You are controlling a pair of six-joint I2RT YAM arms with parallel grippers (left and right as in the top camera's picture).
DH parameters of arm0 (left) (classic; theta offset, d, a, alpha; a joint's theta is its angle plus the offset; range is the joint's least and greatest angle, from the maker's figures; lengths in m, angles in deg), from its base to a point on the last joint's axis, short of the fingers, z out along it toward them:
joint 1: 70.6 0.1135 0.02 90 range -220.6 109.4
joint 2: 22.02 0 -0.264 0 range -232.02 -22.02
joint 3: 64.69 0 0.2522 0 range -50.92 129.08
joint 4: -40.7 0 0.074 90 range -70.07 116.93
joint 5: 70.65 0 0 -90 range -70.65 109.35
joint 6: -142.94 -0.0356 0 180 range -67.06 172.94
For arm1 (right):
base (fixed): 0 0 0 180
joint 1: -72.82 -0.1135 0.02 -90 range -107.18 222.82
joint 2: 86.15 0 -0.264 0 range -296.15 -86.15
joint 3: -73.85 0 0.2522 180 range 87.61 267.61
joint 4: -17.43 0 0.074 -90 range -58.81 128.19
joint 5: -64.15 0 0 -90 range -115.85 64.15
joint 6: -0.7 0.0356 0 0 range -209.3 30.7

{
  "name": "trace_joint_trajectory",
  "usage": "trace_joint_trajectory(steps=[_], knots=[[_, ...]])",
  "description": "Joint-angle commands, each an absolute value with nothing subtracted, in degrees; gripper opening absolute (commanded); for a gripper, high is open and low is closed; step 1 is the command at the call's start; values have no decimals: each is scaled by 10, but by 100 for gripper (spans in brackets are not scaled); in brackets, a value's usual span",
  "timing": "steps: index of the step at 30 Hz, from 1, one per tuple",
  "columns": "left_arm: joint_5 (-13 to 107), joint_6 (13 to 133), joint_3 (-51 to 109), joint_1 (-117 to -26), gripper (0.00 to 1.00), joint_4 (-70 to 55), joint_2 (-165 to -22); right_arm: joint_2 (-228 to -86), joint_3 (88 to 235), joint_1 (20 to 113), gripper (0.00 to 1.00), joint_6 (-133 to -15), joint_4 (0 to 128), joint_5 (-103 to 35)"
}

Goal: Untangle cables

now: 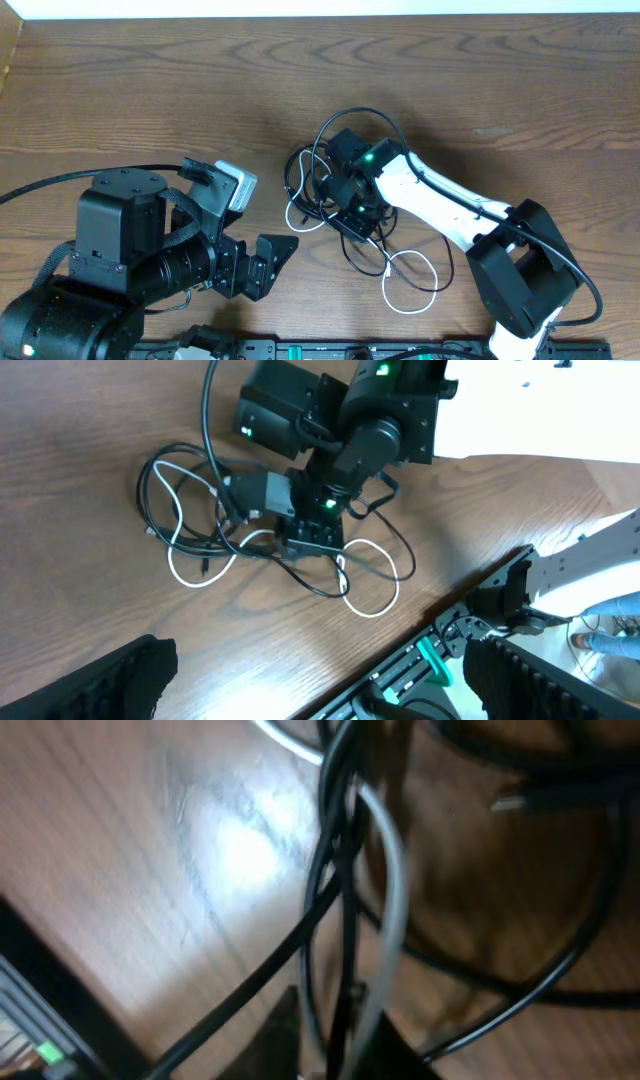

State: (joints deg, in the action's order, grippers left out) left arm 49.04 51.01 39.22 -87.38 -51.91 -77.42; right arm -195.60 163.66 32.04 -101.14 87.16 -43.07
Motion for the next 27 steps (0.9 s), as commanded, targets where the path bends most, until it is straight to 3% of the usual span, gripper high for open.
trace_joint_trajectory(steps=[1,4,7,8,14,22,27], knots=[[498,502,403,-875,98,-523,-774,-1956,1637,319,11,-973,862,-440],[498,502,403,-875,97,-523,-774,-1956,1637,319,25,-967,857,-439],[498,502,403,-875,98,-523,-774,-1956,1637,319,59,-936,844,-415],[498,502,403,-875,98,-523,-774,-1956,1637,319,59,-927,839,-407],[498,502,403,-875,98,-523,-774,-1956,1637,319,53,-925,802,-403],[498,502,403,-875,98,-527,-774,-1956,1637,320,1,-873,762,-361],[497,502,403,-875,98,-527,-774,-1948,1640,320,1,-846,776,-361]])
